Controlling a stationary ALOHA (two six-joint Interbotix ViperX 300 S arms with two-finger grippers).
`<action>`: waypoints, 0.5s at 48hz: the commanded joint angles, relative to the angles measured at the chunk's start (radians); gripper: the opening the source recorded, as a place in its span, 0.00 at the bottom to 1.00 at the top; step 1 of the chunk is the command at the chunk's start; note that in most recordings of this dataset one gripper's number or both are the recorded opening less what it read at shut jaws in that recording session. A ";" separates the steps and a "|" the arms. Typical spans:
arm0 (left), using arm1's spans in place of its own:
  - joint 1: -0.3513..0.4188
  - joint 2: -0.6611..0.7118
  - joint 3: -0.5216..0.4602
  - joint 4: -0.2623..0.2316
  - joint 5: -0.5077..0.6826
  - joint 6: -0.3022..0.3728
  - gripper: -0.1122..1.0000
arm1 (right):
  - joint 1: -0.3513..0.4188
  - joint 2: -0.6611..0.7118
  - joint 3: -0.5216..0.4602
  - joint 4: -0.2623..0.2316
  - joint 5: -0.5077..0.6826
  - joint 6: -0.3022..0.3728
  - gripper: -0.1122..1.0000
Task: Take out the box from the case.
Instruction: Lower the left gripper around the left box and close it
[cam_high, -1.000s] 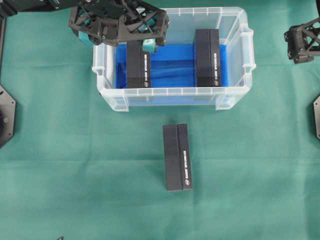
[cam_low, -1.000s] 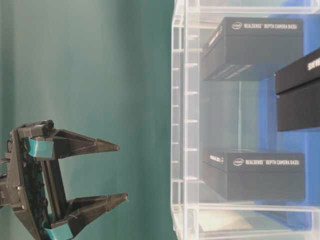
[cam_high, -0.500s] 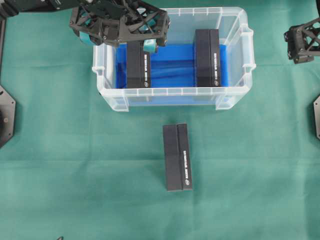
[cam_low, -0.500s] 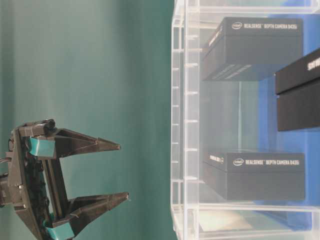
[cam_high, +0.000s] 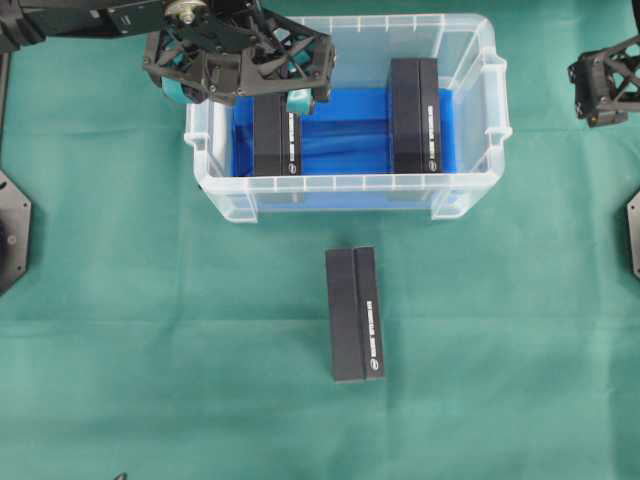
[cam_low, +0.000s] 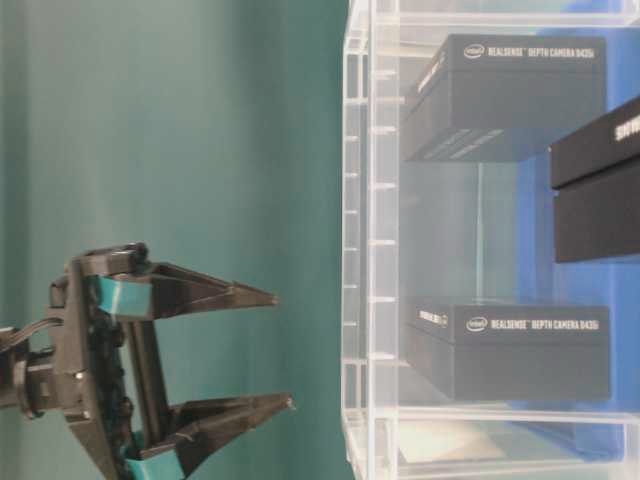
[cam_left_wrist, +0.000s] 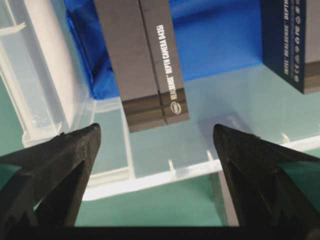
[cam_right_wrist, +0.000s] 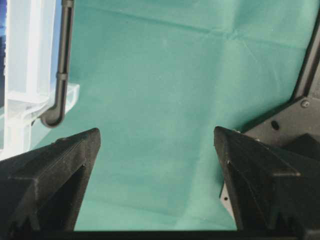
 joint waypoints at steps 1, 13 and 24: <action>-0.003 -0.015 0.011 0.005 -0.028 -0.006 0.93 | -0.003 -0.002 -0.008 -0.002 -0.005 0.002 0.91; -0.002 -0.009 0.078 0.005 -0.097 -0.025 0.93 | -0.003 0.000 -0.008 -0.003 -0.005 0.002 0.91; 0.003 0.032 0.089 0.009 -0.146 -0.026 0.93 | -0.003 0.000 -0.008 -0.002 -0.005 0.000 0.90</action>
